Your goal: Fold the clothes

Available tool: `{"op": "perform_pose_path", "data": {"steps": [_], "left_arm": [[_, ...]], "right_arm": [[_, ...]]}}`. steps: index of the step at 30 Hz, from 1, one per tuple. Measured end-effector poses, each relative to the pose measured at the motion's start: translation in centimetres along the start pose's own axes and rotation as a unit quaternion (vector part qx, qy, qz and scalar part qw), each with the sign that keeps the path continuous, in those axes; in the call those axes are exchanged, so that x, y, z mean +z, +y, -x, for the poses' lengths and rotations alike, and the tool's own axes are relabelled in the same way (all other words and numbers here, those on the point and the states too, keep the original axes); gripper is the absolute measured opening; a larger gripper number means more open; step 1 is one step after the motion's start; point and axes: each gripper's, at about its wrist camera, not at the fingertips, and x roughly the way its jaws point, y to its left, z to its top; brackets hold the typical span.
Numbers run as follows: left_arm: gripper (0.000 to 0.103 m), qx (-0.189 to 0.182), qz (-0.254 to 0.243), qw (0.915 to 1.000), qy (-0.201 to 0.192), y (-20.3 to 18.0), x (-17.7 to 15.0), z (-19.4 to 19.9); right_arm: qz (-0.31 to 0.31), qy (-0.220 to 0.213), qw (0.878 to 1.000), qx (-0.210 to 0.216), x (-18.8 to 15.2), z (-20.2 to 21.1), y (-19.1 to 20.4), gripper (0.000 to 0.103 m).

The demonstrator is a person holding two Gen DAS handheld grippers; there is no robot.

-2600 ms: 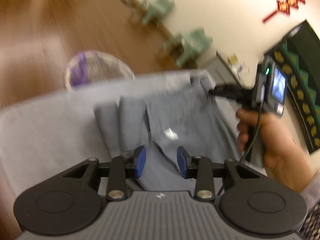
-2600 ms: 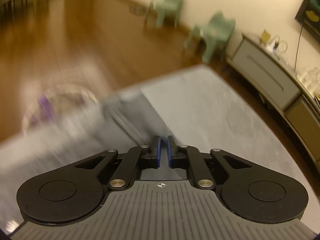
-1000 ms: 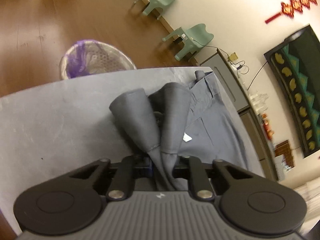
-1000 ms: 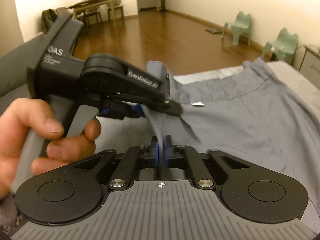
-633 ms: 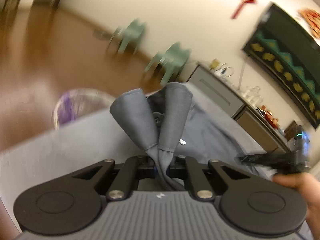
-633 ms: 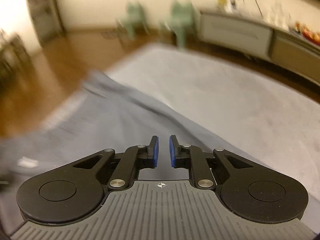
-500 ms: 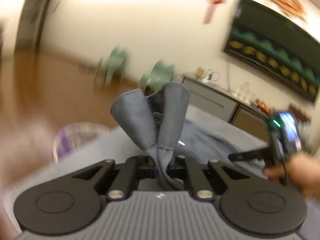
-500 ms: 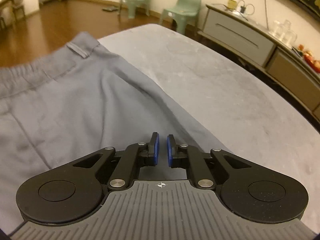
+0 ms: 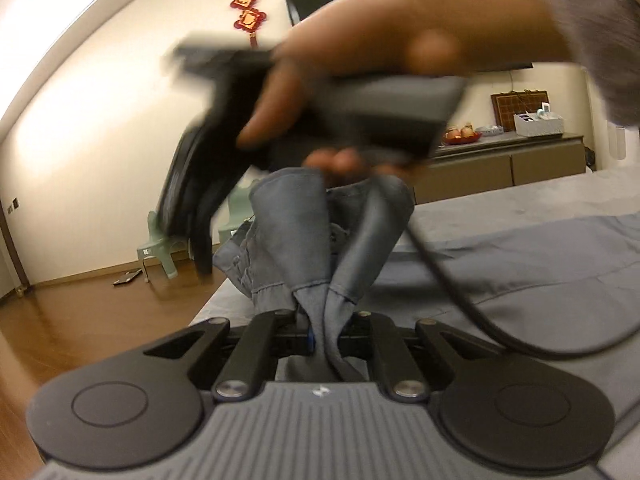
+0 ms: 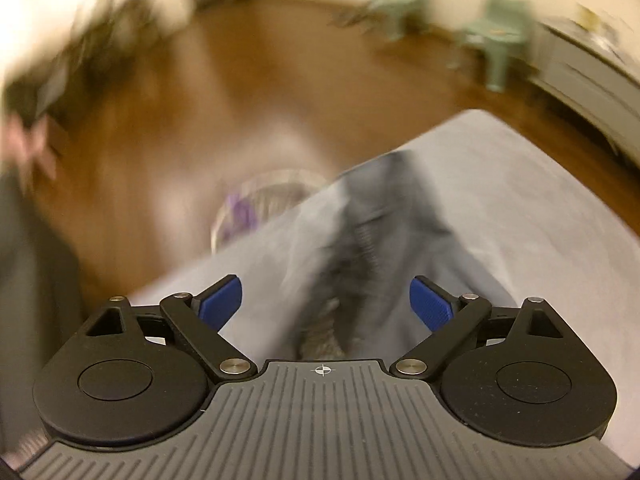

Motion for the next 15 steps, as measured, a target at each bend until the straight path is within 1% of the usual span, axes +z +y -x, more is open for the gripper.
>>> {"op": "perform_pose_path", "data": {"steps": [1, 2, 3, 4, 5, 7, 9, 10, 12, 14, 15], "left_arm": [[0.007, -0.001, -0.001, 1.0, 0.001, 0.0, -0.1, 0.1], [0.007, -0.001, -0.002, 1.0, 0.003, 0.0, -0.2, 0.2], [0.007, -0.002, -0.003, 1.0, 0.004, -0.1, -0.3, 0.3], [0.007, -0.003, -0.005, 1.0, 0.005, -0.1, -0.4, 0.5], [0.007, -0.009, -0.005, 0.9999, -0.002, -0.2, -0.3, 1.1], [0.007, -0.027, -0.008, 0.9994, -0.019, -0.4, 0.0, 2.0], [0.008, -0.06, -0.032, 0.9969, -0.039, -1.7, 0.3, 3.3], [0.008, -0.078, -0.048, 0.9947, -0.047, -2.7, 0.3, 4.1], [0.008, -0.118, -0.088, 0.9878, -0.052, -5.2, 0.2, 5.0], [0.009, -0.16, -0.132, 0.9769, -0.051, -7.9, -0.2, 5.8], [0.009, -0.172, -0.145, 0.9732, -0.048, -8.8, -0.4, 6.0]], "right_arm": [[0.026, 0.037, 0.999, -0.022, 0.4, -2.8, 1.0, 0.09], [0.046, 0.066, 0.996, -0.045, 0.5, -5.2, 1.5, 0.071], [0.057, 0.086, 0.992, -0.071, 0.3, -7.2, 1.4, 0.038], [0.064, 0.096, 0.99, -0.087, 0.0, -8.6, 1.2, 0.026], [0.06, 0.085, 0.991, -0.087, -0.3, -9.0, 0.6, 0.017], [0.039, 0.042, 0.995, -0.078, -1.2, -8.0, -1.0, 0.013], [-0.009, -0.012, 0.998, -0.067, -3.8, -5.0, -3.8, 0.012], [-0.042, -0.038, 0.997, -0.061, -5.8, -3.4, -5.4, 0.012], [-0.113, -0.074, 0.989, -0.056, -10.9, -0.4, -8.1, 0.012], [-0.196, -0.1, 0.974, -0.048, -17.1, 0.4, -11.6, 0.012], [-0.235, -0.108, 0.965, -0.043, -20.1, -0.1, -13.1, 0.012]]}}
